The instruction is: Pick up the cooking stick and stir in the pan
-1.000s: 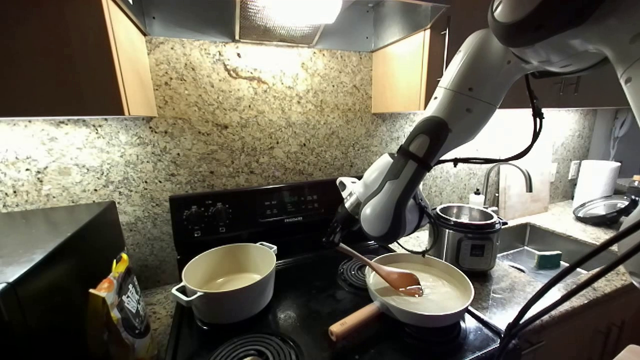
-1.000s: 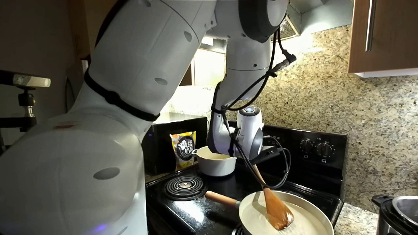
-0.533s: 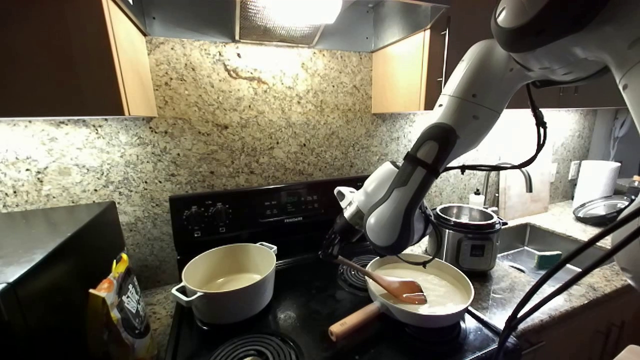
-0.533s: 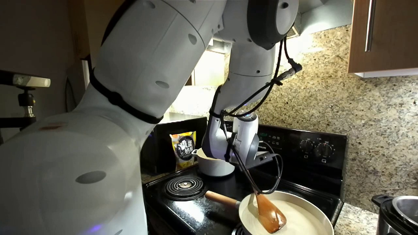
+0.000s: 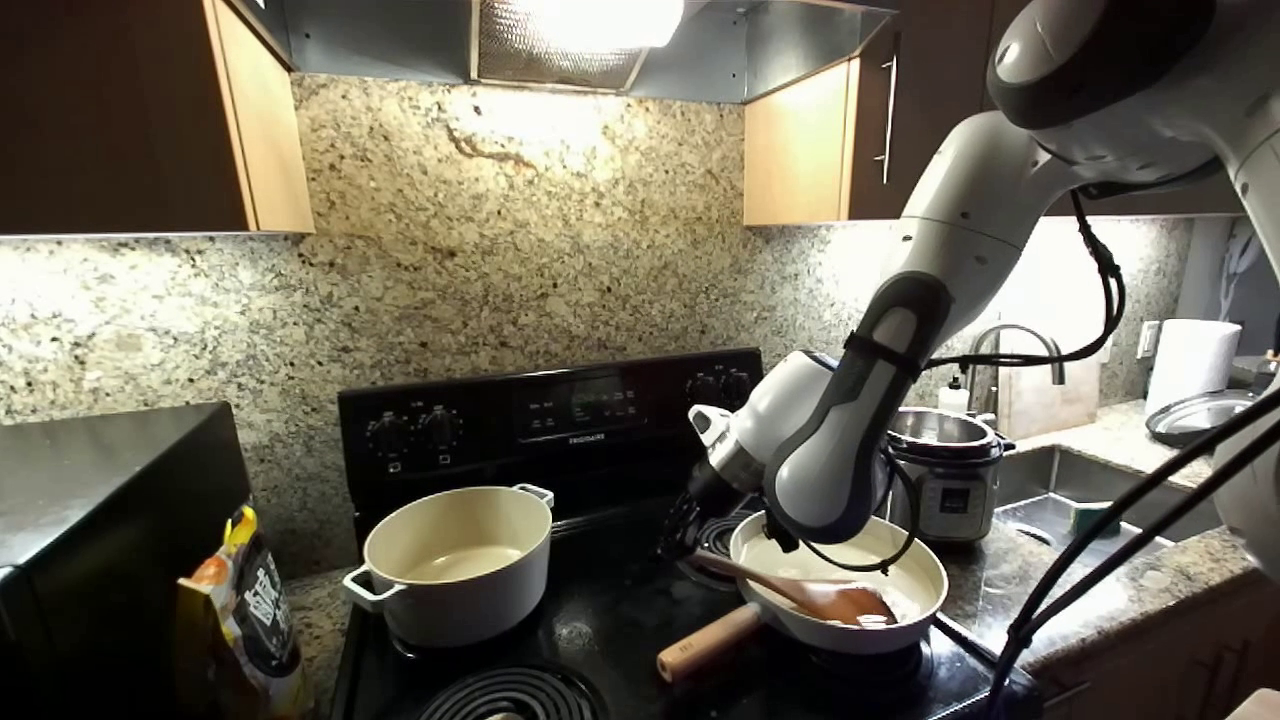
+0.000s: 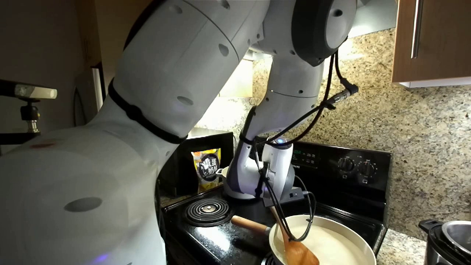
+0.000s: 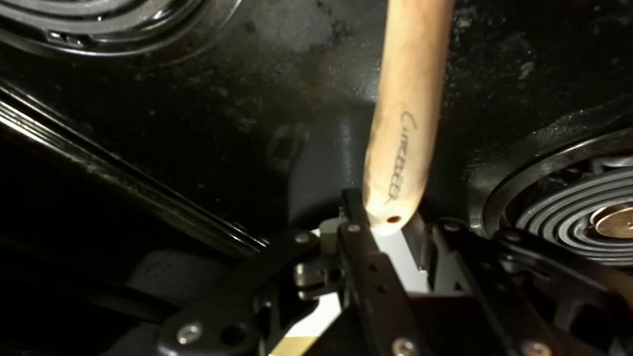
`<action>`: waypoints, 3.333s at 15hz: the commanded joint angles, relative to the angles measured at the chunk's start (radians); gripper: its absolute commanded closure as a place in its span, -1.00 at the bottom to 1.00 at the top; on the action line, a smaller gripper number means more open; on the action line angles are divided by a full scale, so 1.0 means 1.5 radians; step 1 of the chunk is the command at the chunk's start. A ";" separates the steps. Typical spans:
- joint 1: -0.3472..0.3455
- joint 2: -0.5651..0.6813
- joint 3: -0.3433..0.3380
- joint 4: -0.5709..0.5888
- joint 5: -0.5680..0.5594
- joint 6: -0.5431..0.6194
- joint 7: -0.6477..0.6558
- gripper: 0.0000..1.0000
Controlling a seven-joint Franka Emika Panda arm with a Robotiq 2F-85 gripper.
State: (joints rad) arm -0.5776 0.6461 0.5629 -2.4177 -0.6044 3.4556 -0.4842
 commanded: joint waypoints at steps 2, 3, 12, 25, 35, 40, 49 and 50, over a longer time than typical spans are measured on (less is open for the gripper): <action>-0.022 -0.022 0.001 -0.026 -0.006 0.000 0.030 0.79; -0.022 -0.027 0.000 -0.025 -0.004 0.000 0.026 0.79; 0.089 -0.124 -0.077 -0.046 0.078 0.000 0.025 0.79; 0.632 -0.263 -0.500 -0.020 0.177 -0.240 0.076 0.79; 0.593 -0.267 -0.424 0.015 0.200 -0.398 0.123 -0.24; 0.454 -0.259 -0.312 0.037 0.294 -0.438 0.046 -0.87; 0.305 -0.252 -0.326 0.112 0.345 -0.516 -0.073 -1.00; 0.305 -0.252 -0.325 0.112 0.345 -0.517 -0.073 -1.00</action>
State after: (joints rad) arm -0.1265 0.2684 0.0819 -2.2513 -0.0883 2.6826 -0.5945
